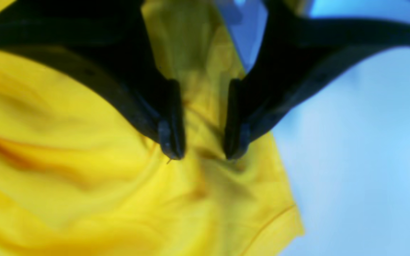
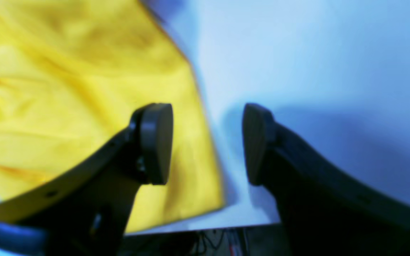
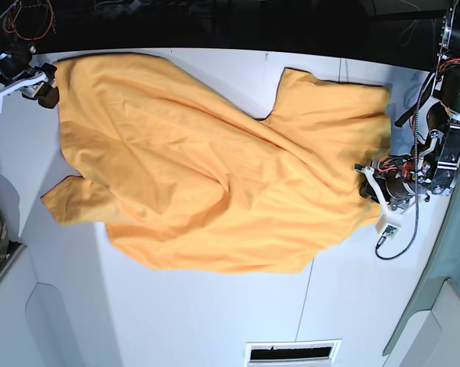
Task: Layout the t-shirt on the table in an organized manner, then fold the t-shirt properly
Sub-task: 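Pull the shirt corner outward with the right gripper to flatten it, then grasp the shirt hem with the right gripper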
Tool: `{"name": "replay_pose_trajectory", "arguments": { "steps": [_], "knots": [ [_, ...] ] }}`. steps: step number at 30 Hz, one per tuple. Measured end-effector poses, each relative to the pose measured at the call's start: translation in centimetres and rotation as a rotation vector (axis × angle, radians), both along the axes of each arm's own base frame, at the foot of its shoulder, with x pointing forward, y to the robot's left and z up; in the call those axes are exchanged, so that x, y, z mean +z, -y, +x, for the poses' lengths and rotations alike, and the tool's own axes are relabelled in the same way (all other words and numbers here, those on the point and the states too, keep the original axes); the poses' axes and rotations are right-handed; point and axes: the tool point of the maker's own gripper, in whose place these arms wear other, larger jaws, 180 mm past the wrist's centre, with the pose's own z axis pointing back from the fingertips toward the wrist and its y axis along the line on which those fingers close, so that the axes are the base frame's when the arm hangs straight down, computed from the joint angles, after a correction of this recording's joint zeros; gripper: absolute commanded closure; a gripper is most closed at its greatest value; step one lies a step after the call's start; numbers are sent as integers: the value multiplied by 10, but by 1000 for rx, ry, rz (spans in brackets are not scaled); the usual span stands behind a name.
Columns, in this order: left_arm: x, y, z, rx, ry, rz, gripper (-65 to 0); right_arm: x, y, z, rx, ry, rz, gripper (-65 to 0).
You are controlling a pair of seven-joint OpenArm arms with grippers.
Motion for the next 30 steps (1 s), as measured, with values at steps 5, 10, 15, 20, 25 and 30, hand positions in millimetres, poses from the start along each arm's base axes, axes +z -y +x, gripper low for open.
{"name": "replay_pose_trajectory", "arguments": {
  "steps": [5, 10, 15, 20, 25, 30],
  "knots": [
    [17, 5, -5, -62, 24, 0, -210, -16, 1, 4, 3, 10, 99, -310],
    [20, 13, -1, -66, 39, -11, -210, -21, -40, 16, 110, 24, 161, -251],
    [15, 18, -5, -52, 27, -16, -211, -22, -80, 20, 170, 20, 241, 0],
    [8, 15, -13, -50, 14, -8, -211, 8, -110, 29, 190, 82, 296, 0],
    [2, 16, -22, -48, 5, -19, -210, 81, -120, 63, 211, 313, 238, 0],
    [-3, 18, -29, -46, 11, -36, -210, 104, -154, 91, 288, 376, 160, 0]
  ]
}}
